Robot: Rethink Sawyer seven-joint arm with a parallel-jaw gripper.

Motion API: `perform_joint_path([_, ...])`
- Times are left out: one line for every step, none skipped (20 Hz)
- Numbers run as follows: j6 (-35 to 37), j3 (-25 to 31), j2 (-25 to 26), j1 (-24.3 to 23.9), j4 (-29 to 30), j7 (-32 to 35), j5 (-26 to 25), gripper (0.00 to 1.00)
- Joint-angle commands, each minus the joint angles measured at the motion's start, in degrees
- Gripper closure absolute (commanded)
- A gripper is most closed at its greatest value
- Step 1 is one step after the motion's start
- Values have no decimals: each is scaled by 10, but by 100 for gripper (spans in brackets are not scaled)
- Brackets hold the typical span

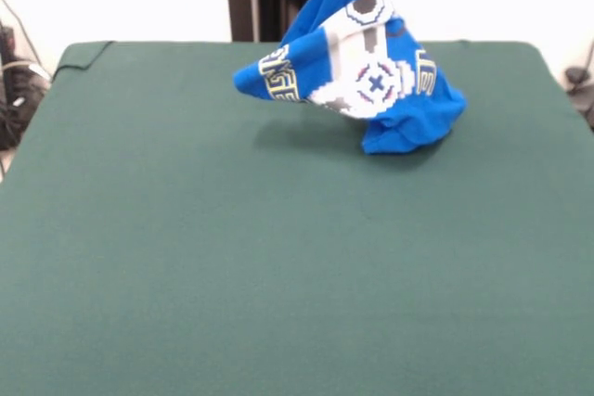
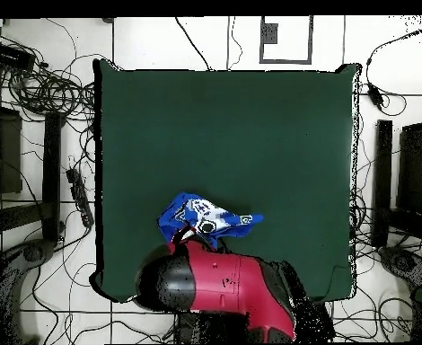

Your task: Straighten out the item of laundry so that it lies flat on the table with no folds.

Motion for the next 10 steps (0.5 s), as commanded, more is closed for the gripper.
perform_joint_path([1,-6,43,42,-28,137,23,100])
perform_joint_path([-1,-9,45,46,-28,140,24,100])
perform_joint_path([-1,-14,50,52,-34,144,23,100])
perform_joint_path([0,-17,52,55,-36,144,25,100])
perform_joint_path([6,-22,53,61,-39,146,27,100])
perform_joint_path([5,-26,57,66,-41,149,28,100])
perform_joint_path([-1,-29,61,70,-41,152,30,100])
perform_joint_path([-6,-31,65,74,-41,155,33,100])
perform_joint_path([-9,-34,68,78,-41,156,35,100])
perform_joint_path([-7,-37,69,79,-43,154,37,100])
